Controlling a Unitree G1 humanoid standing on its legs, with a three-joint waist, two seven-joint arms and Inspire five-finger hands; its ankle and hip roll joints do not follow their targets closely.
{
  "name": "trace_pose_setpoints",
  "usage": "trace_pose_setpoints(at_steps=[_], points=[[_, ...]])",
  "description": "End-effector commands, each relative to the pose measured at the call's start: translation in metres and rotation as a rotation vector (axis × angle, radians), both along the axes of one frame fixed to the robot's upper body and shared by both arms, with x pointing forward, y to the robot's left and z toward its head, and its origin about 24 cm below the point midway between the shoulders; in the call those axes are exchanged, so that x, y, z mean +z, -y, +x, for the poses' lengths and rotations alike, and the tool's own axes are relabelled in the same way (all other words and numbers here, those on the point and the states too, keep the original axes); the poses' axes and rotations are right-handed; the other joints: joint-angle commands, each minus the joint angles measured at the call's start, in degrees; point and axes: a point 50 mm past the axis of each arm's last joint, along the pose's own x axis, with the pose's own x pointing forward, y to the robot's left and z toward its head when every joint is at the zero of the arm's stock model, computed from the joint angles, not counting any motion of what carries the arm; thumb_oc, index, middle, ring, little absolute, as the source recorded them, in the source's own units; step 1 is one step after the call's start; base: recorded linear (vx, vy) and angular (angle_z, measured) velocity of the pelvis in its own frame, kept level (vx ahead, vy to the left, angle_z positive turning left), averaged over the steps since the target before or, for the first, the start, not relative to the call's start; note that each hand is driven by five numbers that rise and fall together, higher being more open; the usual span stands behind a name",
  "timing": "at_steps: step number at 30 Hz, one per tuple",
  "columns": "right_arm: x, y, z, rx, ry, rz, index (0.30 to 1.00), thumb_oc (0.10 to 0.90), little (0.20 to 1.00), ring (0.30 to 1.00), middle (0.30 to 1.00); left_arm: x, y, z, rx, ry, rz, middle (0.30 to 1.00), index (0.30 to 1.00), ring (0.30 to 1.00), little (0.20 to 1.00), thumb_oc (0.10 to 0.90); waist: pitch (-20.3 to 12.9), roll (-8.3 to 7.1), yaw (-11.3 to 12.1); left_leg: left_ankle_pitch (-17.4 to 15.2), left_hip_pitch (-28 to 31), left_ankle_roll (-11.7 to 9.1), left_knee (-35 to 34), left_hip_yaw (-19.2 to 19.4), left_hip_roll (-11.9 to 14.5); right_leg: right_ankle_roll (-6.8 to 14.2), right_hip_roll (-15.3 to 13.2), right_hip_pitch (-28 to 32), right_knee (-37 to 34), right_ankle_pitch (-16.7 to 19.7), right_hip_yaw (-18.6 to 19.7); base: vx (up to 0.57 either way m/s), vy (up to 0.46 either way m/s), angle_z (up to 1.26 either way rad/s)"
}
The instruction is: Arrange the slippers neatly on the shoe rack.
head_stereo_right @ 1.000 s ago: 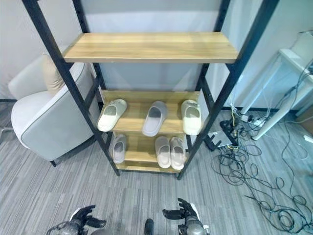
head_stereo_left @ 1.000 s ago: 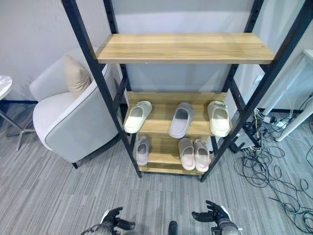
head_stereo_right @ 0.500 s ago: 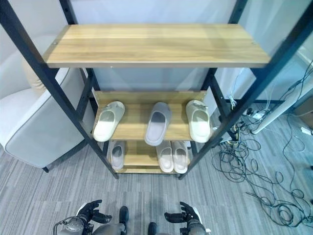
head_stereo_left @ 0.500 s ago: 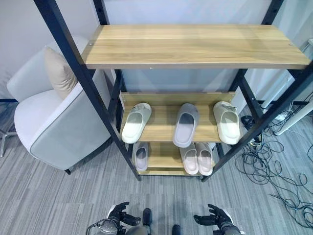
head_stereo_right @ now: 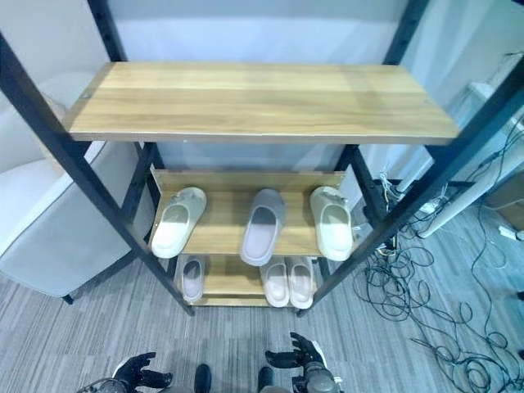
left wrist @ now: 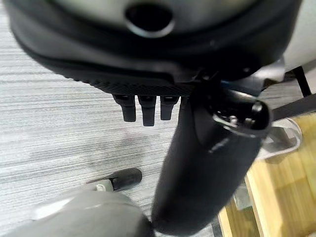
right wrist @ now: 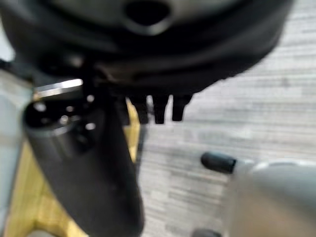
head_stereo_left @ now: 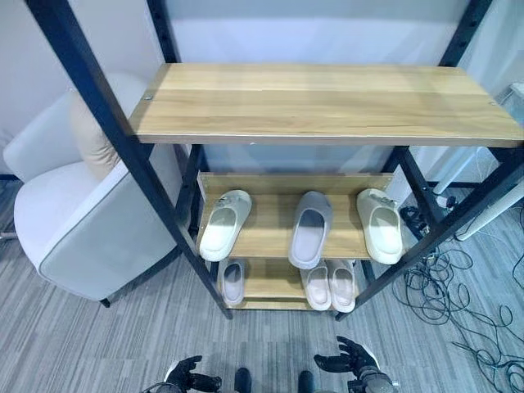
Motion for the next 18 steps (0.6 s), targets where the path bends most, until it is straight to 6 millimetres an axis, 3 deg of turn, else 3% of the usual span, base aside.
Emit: trace_pose_setpoints(at_steps=[1,2,3,4,10,18], points=[[0.015,0.005,0.019,0.027,0.123,-0.022,0.900,0.800,0.900,0.900,0.900,0.005,0.001,0.018,-0.039,0.049,0.010,0.900,0.900,0.900,0.900,0.800,-0.4,-0.40,0.4,-7.8,-3.0,0.6,5.0,-1.8,-3.2,3.0,-0.8,-3.0,6.0,-5.4,0.1,0.00,0.000,-0.07],[0.015,0.005,0.019,0.027,0.123,-0.022,0.900,0.800,0.900,0.900,0.900,0.005,0.001,0.018,-0.039,0.049,0.010,0.900,0.900,0.900,0.900,0.800,-0.4,-0.40,0.4,-7.8,-3.0,0.6,5.0,-1.8,-3.2,3.0,-0.8,-3.0,6.0,-5.4,0.1,0.12,-0.200,-0.05],[0.025,-0.010,0.026,0.157,0.189,0.038,0.900,0.800,0.900,0.900,0.900,0.003,0.014,0.015,-0.109,0.042,-0.010,0.900,0.900,0.900,0.900,0.800,-2.5,-0.42,0.8,-5.6,-1.2,-1.3,0.3,-2.6,-2.1,1.9,1.0,2.6,-3.4,-4.2,-0.3,0.10,-0.237,0.08],[0.032,-0.018,0.034,0.227,0.227,0.063,0.900,0.800,0.900,0.900,0.900,0.005,0.018,0.021,-0.133,0.066,-0.017,0.900,0.900,0.900,0.900,0.800,-2.6,-0.52,1.0,-5.2,-1.6,-1.8,0.1,-2.8,-2.0,1.9,1.1,3.0,-4.2,-4.2,-0.9,0.09,-0.251,0.12],[0.064,-0.047,0.062,0.402,0.385,0.168,0.900,0.800,0.900,0.900,0.900,0.010,0.025,0.032,-0.195,0.110,-0.026,0.900,0.900,0.900,0.900,0.800,-2.4,-0.17,1.6,-4.8,-2.3,-2.7,0.1,-3.4,-1.4,1.9,1.3,2.7,-4.2,-4.9,-2.1,-0.02,-0.023,0.11],[0.099,-0.083,0.079,0.483,0.551,0.327,0.900,0.800,0.900,0.900,0.900,0.005,0.031,0.022,-0.181,0.081,-0.033,0.900,0.900,0.900,0.900,0.800,-2.4,0.33,2.4,-4.8,-1.6,-3.3,0.1,-3.7,-0.7,1.7,1.6,3.6,-4.2,-5.6,-3.0,0.01,-0.006,0.09]])
